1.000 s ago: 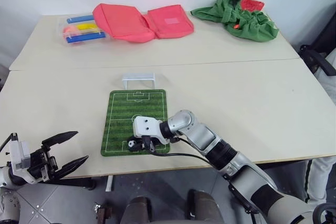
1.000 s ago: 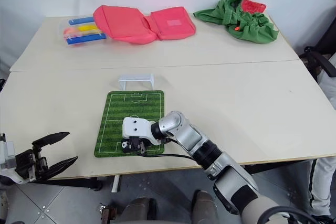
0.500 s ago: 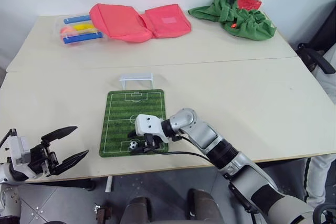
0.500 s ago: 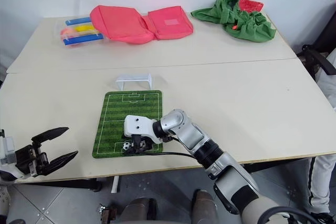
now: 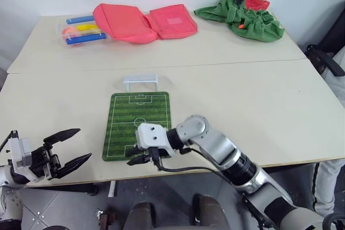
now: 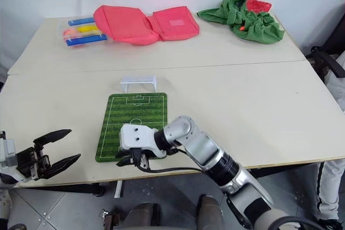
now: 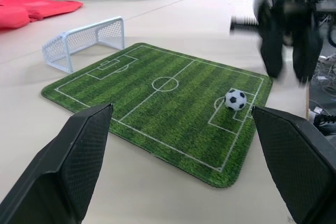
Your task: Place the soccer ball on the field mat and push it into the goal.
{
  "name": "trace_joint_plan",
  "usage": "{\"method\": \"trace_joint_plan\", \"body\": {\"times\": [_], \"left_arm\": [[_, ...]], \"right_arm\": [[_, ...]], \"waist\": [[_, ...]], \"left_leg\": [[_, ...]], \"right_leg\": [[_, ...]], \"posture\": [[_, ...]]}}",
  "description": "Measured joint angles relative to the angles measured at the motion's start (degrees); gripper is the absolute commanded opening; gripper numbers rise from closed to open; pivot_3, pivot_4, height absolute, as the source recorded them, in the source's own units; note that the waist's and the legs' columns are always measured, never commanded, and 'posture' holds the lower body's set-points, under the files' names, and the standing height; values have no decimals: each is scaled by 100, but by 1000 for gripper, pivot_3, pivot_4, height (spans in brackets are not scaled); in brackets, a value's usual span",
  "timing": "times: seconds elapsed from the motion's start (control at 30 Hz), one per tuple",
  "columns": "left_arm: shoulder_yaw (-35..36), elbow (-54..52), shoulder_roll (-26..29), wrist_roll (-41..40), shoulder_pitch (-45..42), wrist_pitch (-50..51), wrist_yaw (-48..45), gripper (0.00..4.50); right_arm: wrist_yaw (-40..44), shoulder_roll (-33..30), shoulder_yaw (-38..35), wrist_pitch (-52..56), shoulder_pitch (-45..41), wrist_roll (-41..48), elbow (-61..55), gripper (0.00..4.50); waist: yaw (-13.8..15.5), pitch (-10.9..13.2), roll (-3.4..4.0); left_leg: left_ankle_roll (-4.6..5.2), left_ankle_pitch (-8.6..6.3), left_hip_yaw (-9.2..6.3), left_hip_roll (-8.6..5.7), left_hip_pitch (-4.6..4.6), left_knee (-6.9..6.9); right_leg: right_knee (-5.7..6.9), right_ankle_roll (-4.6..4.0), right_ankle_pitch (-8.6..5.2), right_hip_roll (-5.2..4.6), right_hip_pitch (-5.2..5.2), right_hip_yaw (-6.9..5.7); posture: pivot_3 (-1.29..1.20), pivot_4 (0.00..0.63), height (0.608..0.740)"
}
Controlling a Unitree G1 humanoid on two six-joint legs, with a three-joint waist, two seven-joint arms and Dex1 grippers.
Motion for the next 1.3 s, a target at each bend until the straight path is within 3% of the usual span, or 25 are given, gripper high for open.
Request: {"method": "trace_joint_plan", "body": {"times": [0.23,0.53,0.87,1.03,1.17,1.3], "left_arm": [[-4,0,0,-1,10,85,-24,4500],[-2,-5,1,-1,23,154,-29,4500],[-87,291,26,29,-604,76,-12,4500],[-101,462,25,91,-749,18,106,4500],[-87,481,25,123,-796,198,593,4500],[161,650,25,138,-906,401,1413,4500]], "right_arm": [[-383,215,62,160,61,25,81,76],[-719,346,-15,-340,-141,-94,1360,76],[-2008,578,-1958,-1838,-2520,-144,4137,76],[-2038,495,-2373,-1851,-2459,15,4144,76],[-1656,61,-2526,-1534,-1902,302,3269,76],[-362,-1115,-2381,-1008,-1181,590,2399,1245]], "waist": [[-3,-1,-1],[-22,-1,-1],[-106,2,-2],[-132,2,-2],[-118,2,-2],[-53,3,-5]], "left_leg": [[1,-1,6,2,3,5],[1,-2,11,2,4,7],[0,-3,17,3,1,3],[0,-4,21,3,3,-10],[0,-4,22,2,1,-8],[9,-10,24,2,-3,4]], "right_leg": [[12,-4,0,0,-4,11],[14,-5,0,1,-7,16],[28,-6,0,1,-20,22],[23,-6,0,1,-24,20],[19,-6,0,0,-23,21],[14,-6,1,0,-20,22]], "posture": [[0,150,740],[0,150,740],[0,150,740],[0,150,740],[0,150,740],[0,150,740]]}}
